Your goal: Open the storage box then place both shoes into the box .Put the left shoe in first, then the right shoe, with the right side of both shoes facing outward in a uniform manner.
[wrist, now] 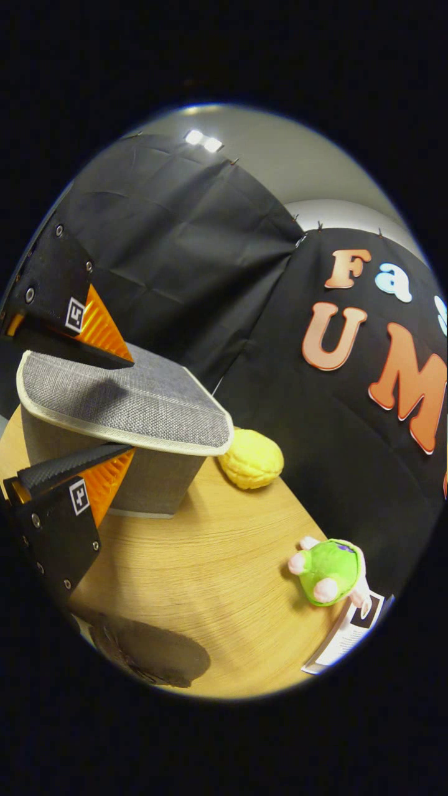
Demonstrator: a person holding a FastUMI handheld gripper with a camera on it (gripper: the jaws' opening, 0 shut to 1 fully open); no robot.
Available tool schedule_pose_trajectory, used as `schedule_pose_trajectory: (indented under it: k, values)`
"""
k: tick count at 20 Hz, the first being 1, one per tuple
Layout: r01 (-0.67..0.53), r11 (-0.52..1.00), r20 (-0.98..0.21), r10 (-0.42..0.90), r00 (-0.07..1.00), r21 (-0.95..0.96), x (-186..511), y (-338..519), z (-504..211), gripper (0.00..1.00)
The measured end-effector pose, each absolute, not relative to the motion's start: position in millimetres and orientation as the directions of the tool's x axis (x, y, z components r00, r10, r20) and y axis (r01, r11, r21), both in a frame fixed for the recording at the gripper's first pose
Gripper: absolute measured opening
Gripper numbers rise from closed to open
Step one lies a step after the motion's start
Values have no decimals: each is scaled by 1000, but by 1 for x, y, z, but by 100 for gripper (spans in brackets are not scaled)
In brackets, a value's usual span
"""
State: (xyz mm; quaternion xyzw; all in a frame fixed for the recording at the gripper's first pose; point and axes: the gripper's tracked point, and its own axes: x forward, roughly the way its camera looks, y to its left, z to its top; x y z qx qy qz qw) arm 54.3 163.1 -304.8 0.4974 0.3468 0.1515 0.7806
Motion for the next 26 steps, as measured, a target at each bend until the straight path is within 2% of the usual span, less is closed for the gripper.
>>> schedule_pose_trajectory:
  k: [2,3,4,6,7,9,11,15,19,26]
  values:
    - [95,432,-352,569,743,897,62,160,-288,59]
    - [100,445,-366,567,738,890,60,161,-294,49]
    - [110,461,-387,564,730,880,60,164,-301,46]
    - [170,499,-457,538,708,850,58,164,-320,34]
    - [190,487,-463,538,704,853,59,164,-321,23]
    - [193,395,-405,574,712,898,60,167,-301,14]
    - [185,363,-372,556,743,913,67,165,-283,9]
    - [139,375,-337,536,774,917,66,163,-255,5]
    - [48,395,-274,540,796,918,82,190,-202,7]
    - [-29,421,-241,572,784,906,109,258,-165,10]
